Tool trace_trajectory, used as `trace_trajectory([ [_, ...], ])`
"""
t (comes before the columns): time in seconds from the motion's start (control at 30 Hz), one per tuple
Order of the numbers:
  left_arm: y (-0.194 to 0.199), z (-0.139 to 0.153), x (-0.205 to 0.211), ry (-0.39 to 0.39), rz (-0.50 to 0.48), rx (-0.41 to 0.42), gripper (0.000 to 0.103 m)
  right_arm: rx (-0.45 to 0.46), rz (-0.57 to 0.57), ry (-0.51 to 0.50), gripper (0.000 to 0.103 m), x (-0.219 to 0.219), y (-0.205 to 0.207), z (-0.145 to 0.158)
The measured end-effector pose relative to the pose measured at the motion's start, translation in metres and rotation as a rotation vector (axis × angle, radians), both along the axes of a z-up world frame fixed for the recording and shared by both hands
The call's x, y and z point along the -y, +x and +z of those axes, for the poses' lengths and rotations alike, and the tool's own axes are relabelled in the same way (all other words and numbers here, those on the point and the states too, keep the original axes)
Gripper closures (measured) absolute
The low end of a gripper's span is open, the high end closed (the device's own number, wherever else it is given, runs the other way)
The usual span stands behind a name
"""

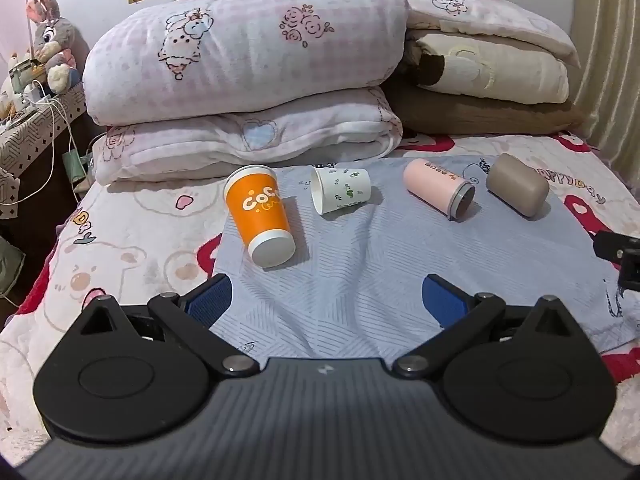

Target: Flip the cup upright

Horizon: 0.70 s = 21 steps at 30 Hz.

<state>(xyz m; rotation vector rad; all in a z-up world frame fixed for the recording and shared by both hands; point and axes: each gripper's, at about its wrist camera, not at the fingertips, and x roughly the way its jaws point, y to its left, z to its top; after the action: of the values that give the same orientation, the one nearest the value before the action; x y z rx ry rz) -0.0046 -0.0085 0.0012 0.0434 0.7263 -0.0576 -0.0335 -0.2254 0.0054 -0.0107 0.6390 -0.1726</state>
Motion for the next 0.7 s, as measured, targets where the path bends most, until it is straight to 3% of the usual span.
trace_trajectory([
  [0.4,0.000,-0.001,0.002,-0.009,-0.005,-0.005,0.000,-0.008,-0.019,0.001,0.000,0.005,0.001,-0.004],
  [0.7,-0.002,-0.008,-0.004,-0.094,0.016,0.003,0.000,-0.012,-0.032,0.000,0.000,0.011,0.000,-0.004],
])
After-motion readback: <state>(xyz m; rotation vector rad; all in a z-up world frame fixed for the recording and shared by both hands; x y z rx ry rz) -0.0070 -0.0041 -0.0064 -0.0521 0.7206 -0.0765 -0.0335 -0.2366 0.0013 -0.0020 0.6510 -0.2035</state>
